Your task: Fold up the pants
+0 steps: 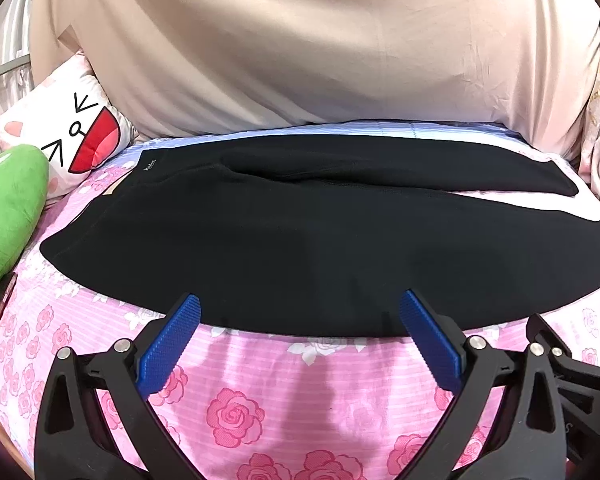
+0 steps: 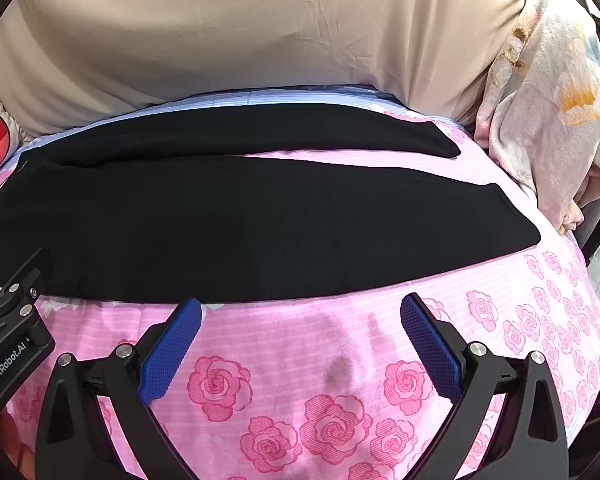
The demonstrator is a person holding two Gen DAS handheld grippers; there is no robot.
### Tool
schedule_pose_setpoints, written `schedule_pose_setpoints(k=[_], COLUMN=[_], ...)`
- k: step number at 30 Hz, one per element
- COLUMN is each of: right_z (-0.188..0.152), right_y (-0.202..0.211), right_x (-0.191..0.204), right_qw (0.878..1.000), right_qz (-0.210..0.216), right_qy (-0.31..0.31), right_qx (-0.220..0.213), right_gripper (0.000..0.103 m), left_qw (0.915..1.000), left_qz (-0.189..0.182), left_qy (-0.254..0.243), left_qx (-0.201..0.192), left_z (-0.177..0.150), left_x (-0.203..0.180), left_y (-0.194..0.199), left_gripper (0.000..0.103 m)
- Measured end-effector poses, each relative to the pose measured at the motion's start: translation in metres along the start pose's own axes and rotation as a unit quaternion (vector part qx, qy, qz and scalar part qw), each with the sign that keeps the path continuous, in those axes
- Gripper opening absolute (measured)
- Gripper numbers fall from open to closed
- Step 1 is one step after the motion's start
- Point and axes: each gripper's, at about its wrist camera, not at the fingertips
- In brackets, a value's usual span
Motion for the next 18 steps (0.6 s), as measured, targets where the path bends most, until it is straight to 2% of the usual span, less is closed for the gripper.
schedule_pose_setpoints(k=[18], right_z=[-0.0005], right_y=[-0.0004], right_x=[0.0004], right_qw=[1.0], right_qz=[0.0], right_qy=[0.002], right_qx=[0.001], right_gripper=[0.098], left_qw=[1.0], left_qz=[0.002], left_qy=[0.0], left_qx=[0.006], left_z=[0.0069], left_x=[0.0031], left_y=[-0.0006], left_gripper=[0.098])
Point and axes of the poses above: each gripper's, at about its wrist camera, not at the fingertips, and y roughly against the way its jaws point, x to its left, z to its top, and after that the axes turned 6 degrees about -x, right-handed
